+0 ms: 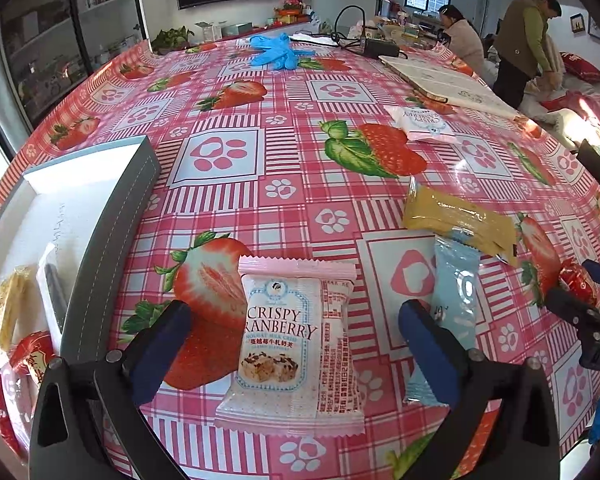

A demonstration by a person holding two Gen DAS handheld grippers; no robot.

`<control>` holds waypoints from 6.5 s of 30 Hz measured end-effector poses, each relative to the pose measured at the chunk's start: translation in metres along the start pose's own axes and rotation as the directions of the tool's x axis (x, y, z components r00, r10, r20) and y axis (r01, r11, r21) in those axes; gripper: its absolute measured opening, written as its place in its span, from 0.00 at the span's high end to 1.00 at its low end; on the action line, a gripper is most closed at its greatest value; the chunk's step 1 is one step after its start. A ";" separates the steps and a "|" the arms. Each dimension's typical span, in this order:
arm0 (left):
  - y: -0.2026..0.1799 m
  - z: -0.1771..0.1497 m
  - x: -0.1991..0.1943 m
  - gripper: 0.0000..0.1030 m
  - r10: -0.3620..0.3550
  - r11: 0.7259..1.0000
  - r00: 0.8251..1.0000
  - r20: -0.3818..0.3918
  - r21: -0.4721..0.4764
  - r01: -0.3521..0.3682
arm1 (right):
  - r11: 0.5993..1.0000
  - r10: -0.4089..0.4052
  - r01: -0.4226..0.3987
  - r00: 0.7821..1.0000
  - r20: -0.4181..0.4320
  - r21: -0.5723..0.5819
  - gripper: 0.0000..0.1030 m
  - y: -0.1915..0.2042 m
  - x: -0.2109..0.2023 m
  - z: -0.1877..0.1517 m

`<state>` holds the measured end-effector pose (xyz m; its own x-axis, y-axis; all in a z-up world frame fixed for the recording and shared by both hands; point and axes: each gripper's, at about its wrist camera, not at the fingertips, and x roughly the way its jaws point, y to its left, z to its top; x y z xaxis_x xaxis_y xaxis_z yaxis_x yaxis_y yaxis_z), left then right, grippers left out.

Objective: Organize snacks

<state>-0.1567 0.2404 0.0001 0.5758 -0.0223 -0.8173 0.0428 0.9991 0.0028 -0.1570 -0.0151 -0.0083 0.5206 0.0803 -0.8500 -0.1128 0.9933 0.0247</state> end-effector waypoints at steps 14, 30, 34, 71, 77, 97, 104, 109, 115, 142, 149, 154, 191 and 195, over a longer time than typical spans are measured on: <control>0.000 -0.001 0.000 0.00 0.002 1.000 1.000 0.009 -0.006 -0.002 | 1.000 -0.001 0.002 0.992 0.130 -0.003 0.00 0.000 -0.006 -0.014; 0.000 -0.001 0.000 0.00 0.002 1.000 1.000 0.010 -0.006 -0.002 | 1.000 -0.002 0.002 0.992 0.130 -0.002 0.00 0.001 -0.006 -0.015; 0.000 -0.002 0.000 0.00 0.002 1.000 1.000 0.010 -0.006 -0.002 | 1.000 -0.002 0.002 0.992 0.130 -0.003 0.00 0.001 -0.006 -0.014; 0.001 -0.002 0.000 0.00 0.003 1.000 1.000 0.011 -0.005 -0.003 | 1.000 -0.002 0.003 0.991 0.131 -0.002 0.00 0.001 -0.006 -0.015; 0.001 -0.002 0.000 0.00 0.003 1.000 1.000 0.011 -0.005 -0.003 | 1.000 -0.002 0.003 0.991 0.132 -0.002 0.00 0.001 -0.006 -0.016; 0.001 -0.002 0.000 0.00 0.003 1.000 1.000 0.011 -0.005 -0.003 | 1.000 -0.003 0.003 0.991 0.132 -0.003 0.00 0.001 -0.007 -0.016; 0.001 -0.002 0.000 0.00 0.003 1.000 1.000 0.011 -0.005 -0.003 | 1.000 -0.003 0.003 0.991 0.132 -0.003 0.00 0.001 -0.007 -0.016; 0.001 -0.002 0.000 0.00 0.003 1.000 1.000 0.011 -0.005 -0.003 | 1.000 -0.003 0.003 0.991 0.133 -0.003 0.00 0.001 -0.007 -0.016; 0.001 -0.002 0.000 0.00 0.003 1.000 1.000 0.012 -0.006 -0.003 | 1.000 -0.003 0.003 0.991 0.133 -0.003 0.00 0.001 -0.007 -0.016; 0.001 -0.003 0.000 0.00 0.005 1.000 1.000 0.012 -0.006 -0.004 | 1.000 -0.003 0.003 0.991 0.133 -0.003 0.00 0.001 -0.007 -0.016; 0.001 -0.003 0.000 0.00 0.005 1.000 1.000 0.012 -0.006 -0.005 | 1.000 -0.003 0.003 0.991 0.133 -0.004 0.00 0.001 -0.007 -0.017; 0.001 -0.003 -0.001 0.00 0.005 1.000 1.000 0.012 -0.006 -0.005 | 1.000 -0.003 0.003 0.991 0.133 -0.004 0.00 0.001 -0.007 -0.017; 0.001 -0.003 -0.001 0.00 0.005 1.000 1.000 0.013 -0.006 -0.005 | 1.000 -0.003 0.003 0.991 0.134 -0.004 0.00 0.001 -0.007 -0.017; 0.001 -0.003 0.000 0.00 0.005 1.000 1.000 0.013 -0.006 -0.005 | 1.000 -0.003 0.003 0.991 0.134 -0.004 0.00 0.001 -0.007 -0.017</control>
<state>-0.1590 0.2417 -0.0011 0.5864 -0.0175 -0.8098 0.0346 0.9994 0.0035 -0.1751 -0.0157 -0.0117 0.6296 0.0878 -0.7720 -0.1146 0.9932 0.0195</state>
